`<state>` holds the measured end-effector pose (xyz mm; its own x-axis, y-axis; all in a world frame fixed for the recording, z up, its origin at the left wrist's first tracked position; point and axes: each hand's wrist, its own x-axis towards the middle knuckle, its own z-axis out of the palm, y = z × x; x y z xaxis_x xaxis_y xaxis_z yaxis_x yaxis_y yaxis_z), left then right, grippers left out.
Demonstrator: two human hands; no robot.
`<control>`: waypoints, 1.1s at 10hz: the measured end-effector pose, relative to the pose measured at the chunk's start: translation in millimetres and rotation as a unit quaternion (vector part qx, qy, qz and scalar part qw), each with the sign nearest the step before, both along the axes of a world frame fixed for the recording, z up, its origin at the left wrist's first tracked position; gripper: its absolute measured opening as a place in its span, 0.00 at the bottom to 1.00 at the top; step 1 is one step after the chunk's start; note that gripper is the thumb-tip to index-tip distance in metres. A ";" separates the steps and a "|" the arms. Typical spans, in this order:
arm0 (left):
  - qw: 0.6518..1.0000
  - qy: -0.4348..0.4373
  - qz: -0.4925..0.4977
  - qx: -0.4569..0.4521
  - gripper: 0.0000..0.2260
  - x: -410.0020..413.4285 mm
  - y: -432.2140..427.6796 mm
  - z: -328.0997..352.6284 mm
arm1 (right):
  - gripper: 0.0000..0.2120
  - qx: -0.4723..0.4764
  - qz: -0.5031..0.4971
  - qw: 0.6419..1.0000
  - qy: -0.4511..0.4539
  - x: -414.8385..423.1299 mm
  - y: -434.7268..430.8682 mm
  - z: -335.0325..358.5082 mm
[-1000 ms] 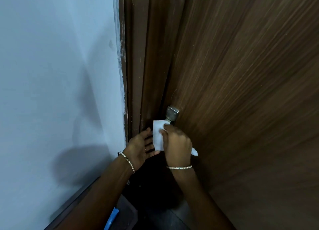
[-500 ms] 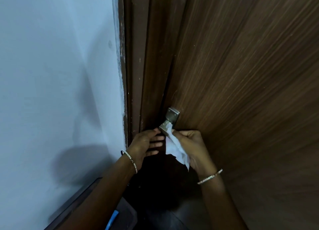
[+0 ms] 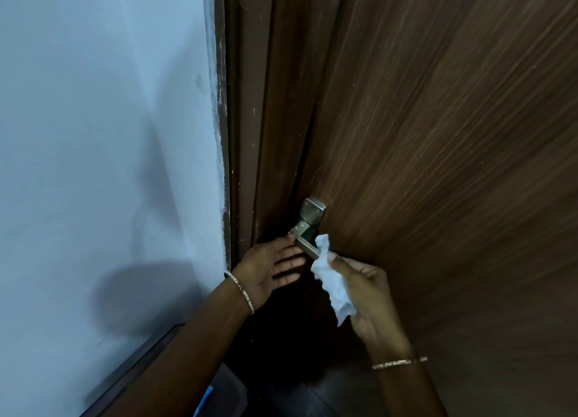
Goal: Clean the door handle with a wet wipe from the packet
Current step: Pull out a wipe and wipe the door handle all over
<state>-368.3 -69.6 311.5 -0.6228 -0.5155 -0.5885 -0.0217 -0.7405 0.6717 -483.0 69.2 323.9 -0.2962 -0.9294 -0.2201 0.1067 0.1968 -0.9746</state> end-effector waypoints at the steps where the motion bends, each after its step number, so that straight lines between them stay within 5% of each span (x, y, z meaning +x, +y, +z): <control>1: 0.996 0.031 0.008 0.080 0.04 -2.9 1.4 1.3 | 0.05 0.082 -0.234 0.814 0.525 6.4 -3.2 9.1; 3: 0.988 0.054 0.017 0.140 0.07 -0.5 3.1 2.4 | 0.10 -0.092 -0.225 0.755 0.609 20.5 -44.7 14.9; 6: 0.989 0.059 0.036 0.127 0.11 4.4 8.5 0.7 | 0.10 0.013 -0.066 0.713 0.698 24.6 -83.5 3.1; 8: 0.997 -0.013 0.074 -0.023 0.08 6.8 6.4 1.8 | 0.23 -0.046 -0.050 0.771 0.633 26.9 -53.5 6.1; 9: 0.990 -0.052 0.079 -0.108 0.09 6.9 9.0 1.4 | 0.20 -0.037 -0.076 0.783 0.616 20.2 -44.0 5.5; 11: 0.973 -0.071 0.114 -0.190 0.10 0.8 20.2 1.9 | 0.20 -0.029 -0.095 0.749 0.655 25.1 -68.0 16.5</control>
<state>-367.5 -49.3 313.4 -0.3933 -0.8273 -0.4010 0.0015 -0.4367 0.8996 -457.9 1.3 340.4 -0.3514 -0.8396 0.4143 -0.9279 0.2535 -0.2733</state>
